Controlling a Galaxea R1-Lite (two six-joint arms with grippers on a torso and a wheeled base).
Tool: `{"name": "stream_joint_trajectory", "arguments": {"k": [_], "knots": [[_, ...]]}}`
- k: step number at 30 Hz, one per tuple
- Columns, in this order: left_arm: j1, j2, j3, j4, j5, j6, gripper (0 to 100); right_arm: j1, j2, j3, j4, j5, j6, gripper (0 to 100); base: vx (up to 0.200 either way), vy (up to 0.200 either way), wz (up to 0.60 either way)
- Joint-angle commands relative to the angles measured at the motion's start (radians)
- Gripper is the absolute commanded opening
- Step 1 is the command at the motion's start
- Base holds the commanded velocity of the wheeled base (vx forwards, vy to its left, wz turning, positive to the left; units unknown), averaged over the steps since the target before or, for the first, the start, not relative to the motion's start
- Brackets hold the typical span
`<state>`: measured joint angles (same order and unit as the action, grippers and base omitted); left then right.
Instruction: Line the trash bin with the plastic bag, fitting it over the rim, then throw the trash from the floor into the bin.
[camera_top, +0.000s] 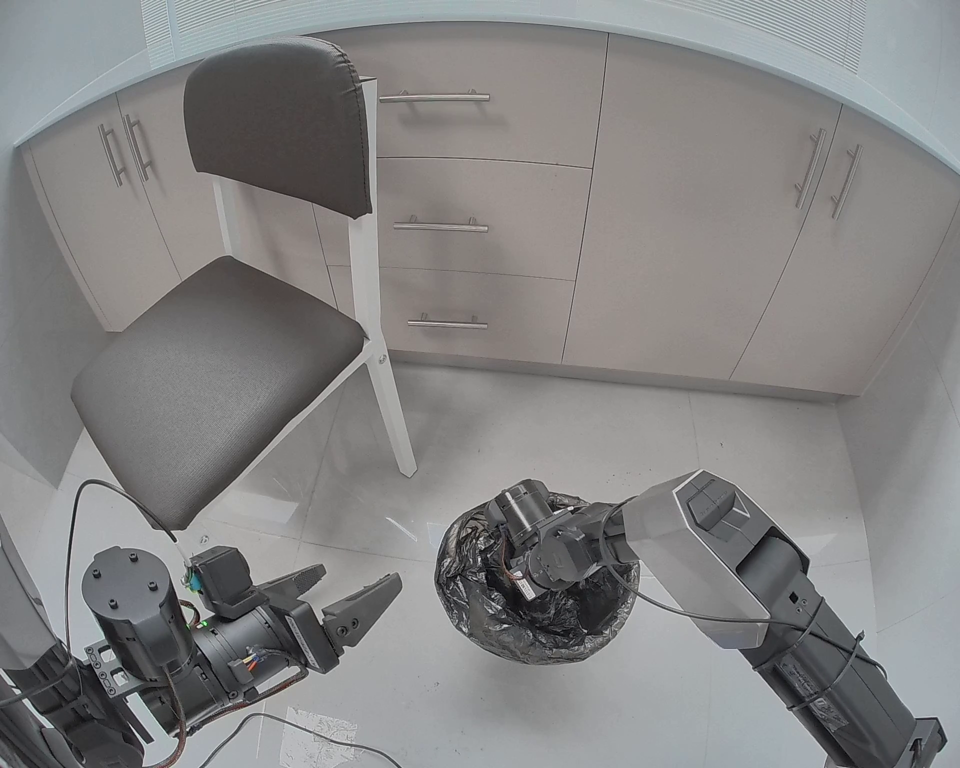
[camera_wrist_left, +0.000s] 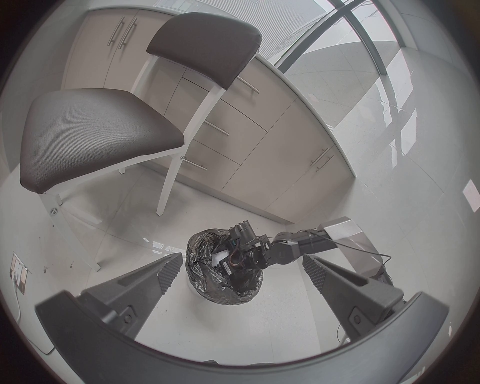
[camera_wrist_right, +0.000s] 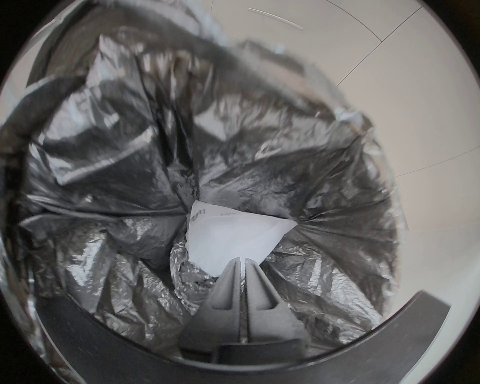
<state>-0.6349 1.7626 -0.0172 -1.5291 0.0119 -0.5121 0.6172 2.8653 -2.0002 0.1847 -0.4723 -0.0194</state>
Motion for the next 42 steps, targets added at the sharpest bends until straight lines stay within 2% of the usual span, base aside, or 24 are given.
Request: {"name": "stream_joint_trajectory", "arguments": {"k": [1,6,11,42], "knots": [[0.0,-0.002,0.002,0.0,0.0,0.0,100,0.026,-0.055,0.0,0.022,0.0,-0.001,0,0.0,0.0,0.0],[0.0,-0.005,0.003,0.0,0.0,0.0,100,0.065,-0.064,0.0,0.055,0.0,0.002,0,0.0,0.0,0.0],[0.0,-0.006,0.003,0.0,0.0,0.0,100,0.072,-0.034,0.0,0.055,0.0,0.004,0,0.0,0.0,0.0],[0.001,0.011,0.003,0.0,-0.003,-0.002,100,0.016,0.132,0.0,-0.036,-0.008,0.001,0,0.0,0.0,0.0]]}}
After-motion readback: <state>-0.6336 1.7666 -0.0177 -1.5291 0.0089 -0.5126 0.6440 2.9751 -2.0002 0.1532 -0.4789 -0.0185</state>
